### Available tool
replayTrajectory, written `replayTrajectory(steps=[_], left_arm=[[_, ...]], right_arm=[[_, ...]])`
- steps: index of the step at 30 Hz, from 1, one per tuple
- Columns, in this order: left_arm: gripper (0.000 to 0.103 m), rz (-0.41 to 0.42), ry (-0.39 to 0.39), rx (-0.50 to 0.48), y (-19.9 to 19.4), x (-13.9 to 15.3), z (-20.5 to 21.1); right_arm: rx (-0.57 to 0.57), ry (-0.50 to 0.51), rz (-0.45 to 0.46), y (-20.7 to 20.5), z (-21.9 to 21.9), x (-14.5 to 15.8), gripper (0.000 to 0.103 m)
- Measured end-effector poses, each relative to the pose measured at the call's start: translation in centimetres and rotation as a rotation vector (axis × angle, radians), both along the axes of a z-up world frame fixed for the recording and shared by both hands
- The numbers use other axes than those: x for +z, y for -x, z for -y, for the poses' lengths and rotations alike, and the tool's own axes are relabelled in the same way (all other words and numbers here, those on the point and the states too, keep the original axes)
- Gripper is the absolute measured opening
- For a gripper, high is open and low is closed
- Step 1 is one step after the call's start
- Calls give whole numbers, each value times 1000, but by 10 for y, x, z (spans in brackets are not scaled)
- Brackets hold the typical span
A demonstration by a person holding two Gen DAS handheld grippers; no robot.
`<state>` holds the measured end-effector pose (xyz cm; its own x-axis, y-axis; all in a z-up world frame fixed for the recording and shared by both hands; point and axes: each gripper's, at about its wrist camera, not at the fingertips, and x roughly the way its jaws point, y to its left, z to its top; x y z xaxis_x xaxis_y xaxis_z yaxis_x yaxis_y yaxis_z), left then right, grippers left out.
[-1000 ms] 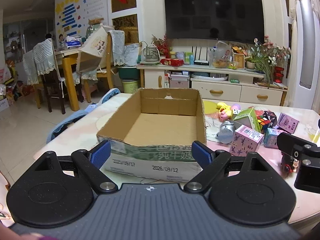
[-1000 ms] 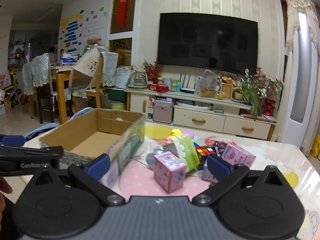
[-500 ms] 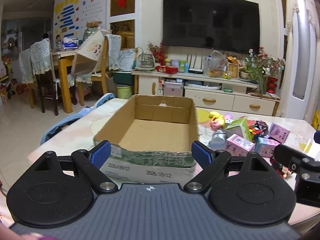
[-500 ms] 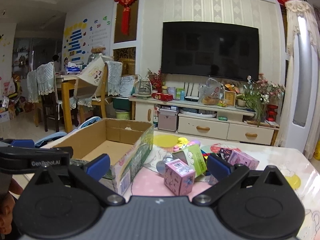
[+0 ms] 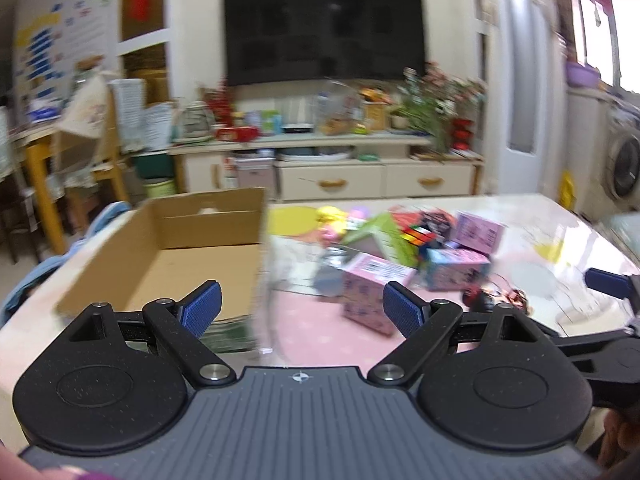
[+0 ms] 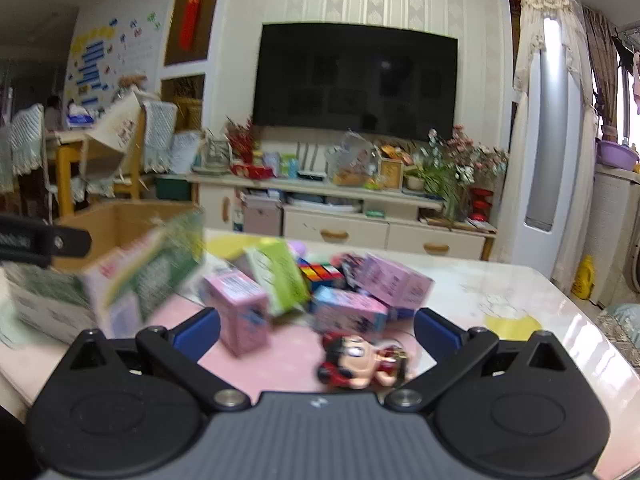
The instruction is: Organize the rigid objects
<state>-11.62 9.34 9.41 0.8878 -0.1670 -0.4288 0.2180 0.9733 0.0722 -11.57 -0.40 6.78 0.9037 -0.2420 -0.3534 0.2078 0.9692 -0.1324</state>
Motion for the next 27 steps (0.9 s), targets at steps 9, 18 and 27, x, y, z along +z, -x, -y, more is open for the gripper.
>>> replayTrajectory(steps=[9, 18, 27], left_arm=[[103, -31, -77, -131, -48, -34, 38], [103, -58, -139, -190, -90, -68, 58], [103, -54, -202, -274, -125, -84, 72]], right_arm=[[-36, -213, -128, -27, 58, -40, 102], [14, -237, -182, -56, 68, -54, 102], [13, -251, -211, -77, 77, -56, 102]])
